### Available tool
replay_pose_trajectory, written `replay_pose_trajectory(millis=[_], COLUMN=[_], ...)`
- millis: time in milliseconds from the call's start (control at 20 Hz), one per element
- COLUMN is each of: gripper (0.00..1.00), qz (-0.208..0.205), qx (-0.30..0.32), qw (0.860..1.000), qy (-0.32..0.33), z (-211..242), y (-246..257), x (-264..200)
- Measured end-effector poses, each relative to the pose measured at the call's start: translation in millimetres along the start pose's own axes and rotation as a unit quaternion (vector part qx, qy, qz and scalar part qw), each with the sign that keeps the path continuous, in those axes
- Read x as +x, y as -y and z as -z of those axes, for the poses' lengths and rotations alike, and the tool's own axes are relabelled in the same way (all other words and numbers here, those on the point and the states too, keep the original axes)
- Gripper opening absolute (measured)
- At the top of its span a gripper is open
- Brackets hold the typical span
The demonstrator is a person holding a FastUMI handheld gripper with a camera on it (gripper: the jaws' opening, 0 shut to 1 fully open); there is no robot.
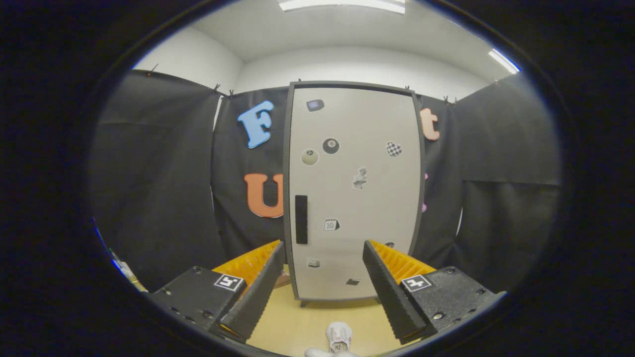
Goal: Open the shoe cabinet door, grab the shoes and put them into the shoe cabinet, then close the shoe cabinet door.
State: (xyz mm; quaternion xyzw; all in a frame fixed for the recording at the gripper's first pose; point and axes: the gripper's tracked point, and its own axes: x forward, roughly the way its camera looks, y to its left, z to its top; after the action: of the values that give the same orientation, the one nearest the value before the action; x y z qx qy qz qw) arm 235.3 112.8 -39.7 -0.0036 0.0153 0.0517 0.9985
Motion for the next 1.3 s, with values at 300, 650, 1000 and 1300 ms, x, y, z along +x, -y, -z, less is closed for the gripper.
replay_pose_trajectory(millis=[300, 650, 1000, 1300], gripper=[1.00, 1.00, 0.91, 0.68], qz=[-0.017, -0.017, -0.009, 0.017], qx=[0.007, 0.005, -0.007, 0.002], qw=[1.000, 0.999, 0.999, 0.999], qy=[-0.017, -0.037, -0.041, -0.043], z=[15.0, 39.0, 41.7, 39.5], y=[-20.0, -30.5, -33.5, -29.7], x=[106.9, 195.8, 227.5, 229.9])
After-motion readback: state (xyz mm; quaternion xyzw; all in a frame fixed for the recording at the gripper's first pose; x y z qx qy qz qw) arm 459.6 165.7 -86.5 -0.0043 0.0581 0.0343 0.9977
